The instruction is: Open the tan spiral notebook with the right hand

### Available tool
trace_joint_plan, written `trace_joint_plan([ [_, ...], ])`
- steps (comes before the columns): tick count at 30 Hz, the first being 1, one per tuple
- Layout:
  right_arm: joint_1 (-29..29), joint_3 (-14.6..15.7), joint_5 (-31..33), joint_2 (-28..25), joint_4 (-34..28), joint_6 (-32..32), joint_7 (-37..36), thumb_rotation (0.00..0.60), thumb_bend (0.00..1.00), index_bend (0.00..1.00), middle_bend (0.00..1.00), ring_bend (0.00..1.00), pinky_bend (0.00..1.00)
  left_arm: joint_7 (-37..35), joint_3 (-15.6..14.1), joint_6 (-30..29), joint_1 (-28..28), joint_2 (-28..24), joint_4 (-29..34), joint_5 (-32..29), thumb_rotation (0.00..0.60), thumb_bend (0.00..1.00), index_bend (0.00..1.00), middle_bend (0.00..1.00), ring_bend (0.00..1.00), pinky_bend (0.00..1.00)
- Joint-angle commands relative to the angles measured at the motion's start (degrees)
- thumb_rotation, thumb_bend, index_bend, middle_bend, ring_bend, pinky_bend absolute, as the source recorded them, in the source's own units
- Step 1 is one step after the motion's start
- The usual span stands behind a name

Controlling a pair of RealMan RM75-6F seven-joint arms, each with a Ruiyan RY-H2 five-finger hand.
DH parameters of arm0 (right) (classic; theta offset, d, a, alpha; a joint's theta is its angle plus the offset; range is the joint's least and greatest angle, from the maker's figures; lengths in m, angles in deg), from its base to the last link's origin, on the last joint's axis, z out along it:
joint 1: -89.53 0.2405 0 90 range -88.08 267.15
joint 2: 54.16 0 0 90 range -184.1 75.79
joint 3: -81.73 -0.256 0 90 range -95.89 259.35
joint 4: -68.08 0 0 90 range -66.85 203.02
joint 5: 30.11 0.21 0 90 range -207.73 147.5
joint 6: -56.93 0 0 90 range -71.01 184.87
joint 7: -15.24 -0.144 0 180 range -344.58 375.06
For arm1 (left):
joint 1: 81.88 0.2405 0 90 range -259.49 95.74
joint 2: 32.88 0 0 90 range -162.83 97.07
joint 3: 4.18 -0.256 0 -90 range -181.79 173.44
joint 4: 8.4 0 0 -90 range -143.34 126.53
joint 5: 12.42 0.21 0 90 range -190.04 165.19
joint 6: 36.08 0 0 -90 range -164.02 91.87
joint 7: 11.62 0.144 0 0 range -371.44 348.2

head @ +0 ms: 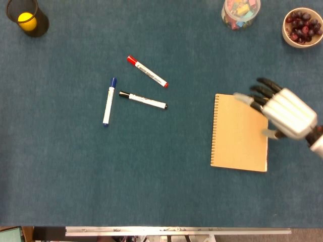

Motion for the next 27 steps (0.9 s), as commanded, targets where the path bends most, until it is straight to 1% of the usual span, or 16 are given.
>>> trace_joint_plan([
  [1, -2.7, 2.8, -4.1, 0.2, 3.8, -3.6, -0.2, 0.6, 0.02, 0.41, 0.39, 0.2, 0.19, 0.3, 0.0, 0.1, -0.1, 0.1, 0.3, 0.2, 0.6, 0.48, 0.1, 0.09, 0.02, 0.06],
  [4, -3.9, 3.9, -5.1, 1.0, 7.0, -4.4, -0.8, 0.6, 0.02, 0.41, 0.39, 0.21, 0.19, 0.6, -0.1, 0.1, -0.2, 0.1, 0.6, 0.3, 0.6, 0.48, 0.1, 0.09, 0.02, 0.06],
  [7, -4.8, 4.1, -5.1, 2.3, 10.6, -4.4, -1.1, 0.6, 0.02, 0.41, 0.39, 0.21, 0.19, 0.9, -0.1, 0.2, -0.1, 0.0, 0.9, 0.2, 0.6, 0.48, 0.1, 0.09, 0.02, 0.06],
  [11, -5.6, 4.0, -4.9, 4.7, 15.2, -4.2, -2.1, 0.6, 0.02, 0.41, 0.39, 0.21, 0.19, 1.0, -0.2, 0.2, 0.0, 0.0, 1.1, 0.1, 0.6, 0.48, 0.1, 0.09, 0.02, 0.06],
  [16, -5.7, 2.9, -4.7, 8.7, 20.8, -4.1, -3.1, 0.6, 0.02, 0.41, 0.38, 0.21, 0.19, 0.8, -0.3, 0.3, 0.1, 0.0, 1.0, 0.0, 0.6, 0.48, 0.1, 0.09, 0.02, 0.06],
  [21, -5.0, 2.1, -4.6, 12.0, 24.2, -3.3, -3.8, 0.6, 0.05, 0.41, 0.37, 0.21, 0.19, 0.4, -0.2, 0.3, 0.1, -0.2, 0.8, -0.1, 0.6, 0.48, 0.1, 0.09, 0.02, 0.06],
  [27, -4.3, 1.8, -5.0, 14.0, 26.8, -3.0, -4.1, 0.6, 0.06, 0.41, 0.36, 0.21, 0.19, -0.2, -0.2, 0.2, 0.3, -0.4, 0.6, -0.3, 0.6, 0.48, 0.1, 0.09, 0.02, 0.06],
])
